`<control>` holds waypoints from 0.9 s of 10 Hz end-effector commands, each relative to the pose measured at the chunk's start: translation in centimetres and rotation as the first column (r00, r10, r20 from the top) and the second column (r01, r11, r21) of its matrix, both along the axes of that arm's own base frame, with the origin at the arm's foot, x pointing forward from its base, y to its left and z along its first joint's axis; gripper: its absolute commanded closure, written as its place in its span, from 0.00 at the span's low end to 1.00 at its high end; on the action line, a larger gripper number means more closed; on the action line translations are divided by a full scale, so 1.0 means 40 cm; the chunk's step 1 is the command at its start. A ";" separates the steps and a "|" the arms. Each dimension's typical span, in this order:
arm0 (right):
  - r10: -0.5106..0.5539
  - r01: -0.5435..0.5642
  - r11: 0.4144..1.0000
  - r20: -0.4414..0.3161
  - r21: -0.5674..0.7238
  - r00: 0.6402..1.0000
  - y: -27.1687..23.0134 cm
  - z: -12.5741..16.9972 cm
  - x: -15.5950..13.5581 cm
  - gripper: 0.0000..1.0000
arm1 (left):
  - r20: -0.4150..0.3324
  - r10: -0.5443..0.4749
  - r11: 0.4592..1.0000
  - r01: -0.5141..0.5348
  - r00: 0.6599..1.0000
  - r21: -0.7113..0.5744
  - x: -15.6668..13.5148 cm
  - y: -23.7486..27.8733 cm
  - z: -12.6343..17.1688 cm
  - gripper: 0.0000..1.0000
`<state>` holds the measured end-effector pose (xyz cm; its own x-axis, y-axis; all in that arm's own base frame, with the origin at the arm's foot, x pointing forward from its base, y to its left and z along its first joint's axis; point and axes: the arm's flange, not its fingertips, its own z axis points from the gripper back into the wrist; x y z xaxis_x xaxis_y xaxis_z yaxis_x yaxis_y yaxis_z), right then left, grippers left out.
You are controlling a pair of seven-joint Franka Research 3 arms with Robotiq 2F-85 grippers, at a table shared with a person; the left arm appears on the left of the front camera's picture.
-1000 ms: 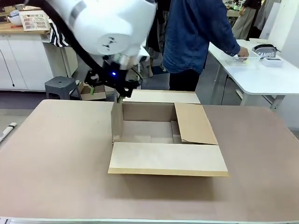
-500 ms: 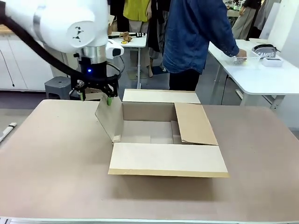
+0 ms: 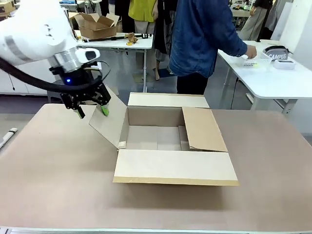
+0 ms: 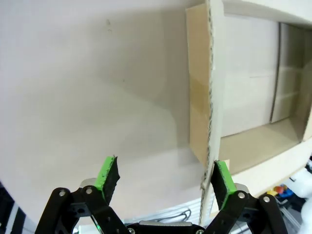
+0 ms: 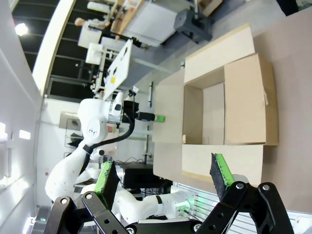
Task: Pack the gift set into the box.
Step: Place both hands on the side flaps of the Package Box and spread them outward.
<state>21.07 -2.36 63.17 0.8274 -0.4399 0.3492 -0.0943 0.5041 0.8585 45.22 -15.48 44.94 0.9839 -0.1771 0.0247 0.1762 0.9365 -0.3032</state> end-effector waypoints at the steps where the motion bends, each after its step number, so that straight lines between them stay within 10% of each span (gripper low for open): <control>1: 0.015 -0.015 1.000 0.027 0.011 1.000 0.006 0.006 0.008 0.00 | -0.027 0.001 0.995 -0.004 1.000 -0.095 -0.029 0.051 -0.021 0.00; 5: 0.000 0.000 1.000 0.000 0.000 1.000 0.000 0.000 0.000 0.00 | 0.000 0.000 1.000 0.000 1.000 0.000 0.000 0.000 0.000 0.00; 9: 0.198 -0.276 0.826 -0.207 -0.491 0.958 0.419 -0.005 0.318 0.00 | 0.000 0.000 1.000 0.000 1.000 0.000 0.000 0.000 0.000 0.00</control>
<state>29.13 12.87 60.98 0.9437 -0.0945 0.3169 -0.1455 0.7420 0.6544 45.09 -15.57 44.69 0.9811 -0.1918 0.0261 0.1898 0.9262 -0.3259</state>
